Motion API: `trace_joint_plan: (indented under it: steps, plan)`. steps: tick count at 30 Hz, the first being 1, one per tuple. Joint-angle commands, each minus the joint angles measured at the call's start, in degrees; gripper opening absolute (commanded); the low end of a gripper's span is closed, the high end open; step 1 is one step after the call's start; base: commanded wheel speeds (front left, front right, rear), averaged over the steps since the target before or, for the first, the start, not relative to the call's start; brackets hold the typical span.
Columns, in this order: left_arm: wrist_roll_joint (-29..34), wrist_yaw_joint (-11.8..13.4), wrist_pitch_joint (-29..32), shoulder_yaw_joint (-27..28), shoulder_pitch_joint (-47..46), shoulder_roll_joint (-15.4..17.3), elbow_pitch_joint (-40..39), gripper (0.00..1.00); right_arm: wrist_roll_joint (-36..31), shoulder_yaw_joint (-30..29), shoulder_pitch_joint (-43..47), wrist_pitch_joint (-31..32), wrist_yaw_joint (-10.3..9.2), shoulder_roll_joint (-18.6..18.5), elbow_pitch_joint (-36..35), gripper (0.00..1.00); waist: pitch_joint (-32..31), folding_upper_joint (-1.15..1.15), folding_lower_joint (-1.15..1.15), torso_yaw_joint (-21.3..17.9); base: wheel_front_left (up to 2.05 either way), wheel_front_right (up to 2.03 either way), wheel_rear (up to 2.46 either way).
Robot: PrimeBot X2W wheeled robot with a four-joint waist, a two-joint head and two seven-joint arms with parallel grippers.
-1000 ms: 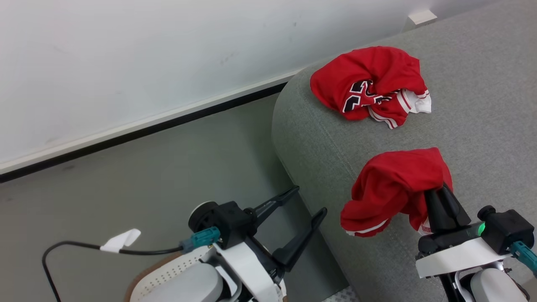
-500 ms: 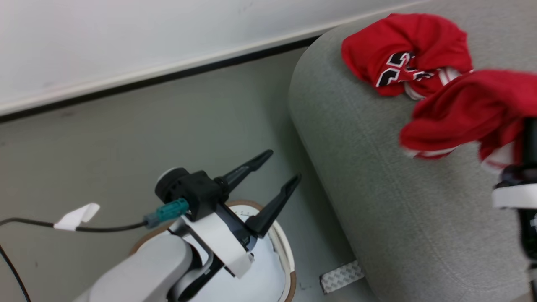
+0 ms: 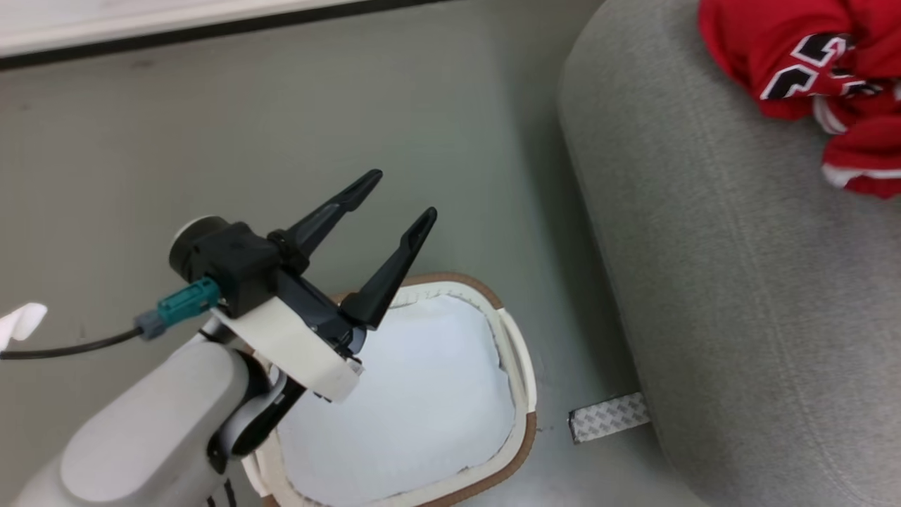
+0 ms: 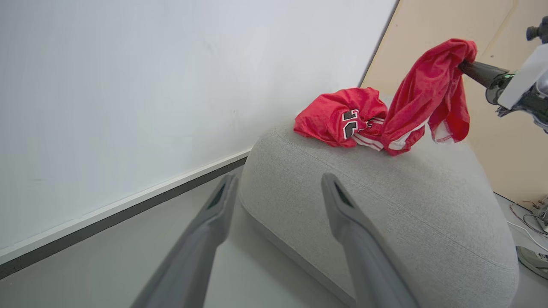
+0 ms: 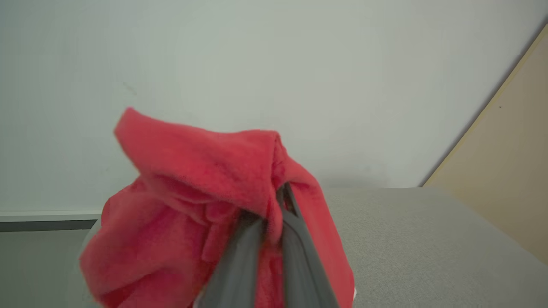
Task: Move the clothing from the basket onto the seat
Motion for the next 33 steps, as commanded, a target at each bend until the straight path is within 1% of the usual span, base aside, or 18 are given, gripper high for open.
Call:
trace_joint_plan:
  steps: [1, 5, 7, 12, 15, 16, 17, 18, 19, 20, 21, 22, 27, 31, 33]
  plan:
    - [0.1, 0.1, -0.2, 0.2, -0.6, 0.4, -0.3, 1.00, -0.6, -0.6, -1.0, 0.8, -0.13, -1.1, 1.1, 0.00, 2.1, 0.00, -0.01, 1.8, 0.00, 0.00, 0.00]
    - [0.3, 0.0, -0.3, 0.5, -1.0, 1.1, -0.6, 1.00, -1.8, -2.1, -2.6, 3.7, -0.13, -3.7, 4.9, 0.00, 4.2, 0.00, -0.01, 3.1, 0.00, 0.00, 0.00]
    - [0.5, -0.1, -0.5, 0.5, -1.0, 1.1, -0.7, 1.00, -2.6, -2.4, -3.0, 5.7, -0.13, -4.3, 7.3, 0.00, 5.1, 0.00, -0.01, 3.6, 0.00, 0.00, 0.00]
    - [0.5, -0.3, -1.0, 0.7, -1.5, 1.0, -0.2, 1.00, -4.5, -0.9, -3.9, 11.2, -0.13, -6.2, 12.1, 0.00, 6.3, 0.00, -0.01, 4.5, 0.00, 0.00, 0.00]
    - [0.5, -0.5, -1.4, 0.7, -1.7, 0.5, 0.5, 1.00, -4.3, -0.1, -4.2, 14.6, -0.13, -6.3, 15.1, 0.00, 6.2, 0.00, -0.01, 4.8, 0.00, 0.00, 0.00]
    - [0.5, -0.6, -1.5, 0.7, -1.8, 0.4, 0.8, 1.00, -4.1, 0.2, -4.2, 15.5, -0.13, -6.3, 15.9, 0.05, 6.0, 0.00, -0.01, 4.9, 0.00, 0.00, 0.00]
    - [0.5, -0.6, -1.6, 0.7, -1.8, 0.1, 1.0, 1.00, -4.2, 0.7, -4.1, 15.9, -0.13, -6.4, 16.3, 0.25, 5.9, 0.00, -0.01, 5.0, 0.00, 0.00, 0.00]
    - [0.4, -0.6, -1.8, 0.7, -1.8, -0.1, 1.2, 1.00, -4.3, 1.2, -4.0, 16.0, -0.13, -6.6, 16.6, 0.30, 5.6, 0.00, -0.01, 5.1, 0.00, 0.00, 0.00]
    - [0.4, -0.6, -1.9, 0.6, -1.7, -0.2, 1.4, 1.00, -4.3, 1.5, -3.9, 16.0, -0.13, -6.7, 16.8, 0.31, 5.4, 0.00, -0.01, 5.1, 0.00, 0.00, 0.00]
    - [0.3, -0.6, -2.1, 0.6, -1.6, -0.4, 1.6, 1.00, -4.3, 1.8, -3.8, 16.0, -0.13, -6.7, 17.0, 0.36, 5.2, 0.00, -0.01, 5.0, 0.00, 0.00, 0.00]
    - [0.2, -0.6, -2.1, 0.7, -1.3, -0.5, 1.9, 1.00, -4.3, 2.1, -3.7, 16.0, -0.13, -6.6, 17.3, 0.67, 4.8, 0.00, -0.01, 4.9, 0.00, 0.00, 0.00]
    - [0.1, -0.6, -2.2, 0.6, -0.9, -0.5, 2.2, 1.00, -4.0, 2.2, -3.5, 16.4, -0.13, -6.6, 17.9, 1.00, 4.3, 0.00, -0.01, 4.8, 0.00, 0.00, 0.00]
    - [-0.5, -0.4, -2.7, 0.8, 0.9, -0.8, 3.5, 1.00, -2.8, 4.9, -2.7, 16.8, -0.13, -7.0, 19.4, 1.00, 0.7, 0.00, -0.01, 3.8, 0.00, 0.00, 0.00]
    - [-1.2, 0.0, -3.1, 1.3, 2.9, -1.2, 4.5, 1.00, -1.3, 7.3, -0.7, 16.4, -0.13, -8.2, 17.6, 1.00, -3.5, 0.00, -0.01, 3.3, 0.00, 0.00, 0.00]
    - [-1.6, 0.4, -3.3, 1.9, 4.0, -1.3, 4.8, 1.00, -0.7, 8.9, 0.5, 15.8, -0.13, -9.7, 16.3, 1.00, -5.7, 0.00, -0.01, 3.2, 0.00, 0.00, 0.00]
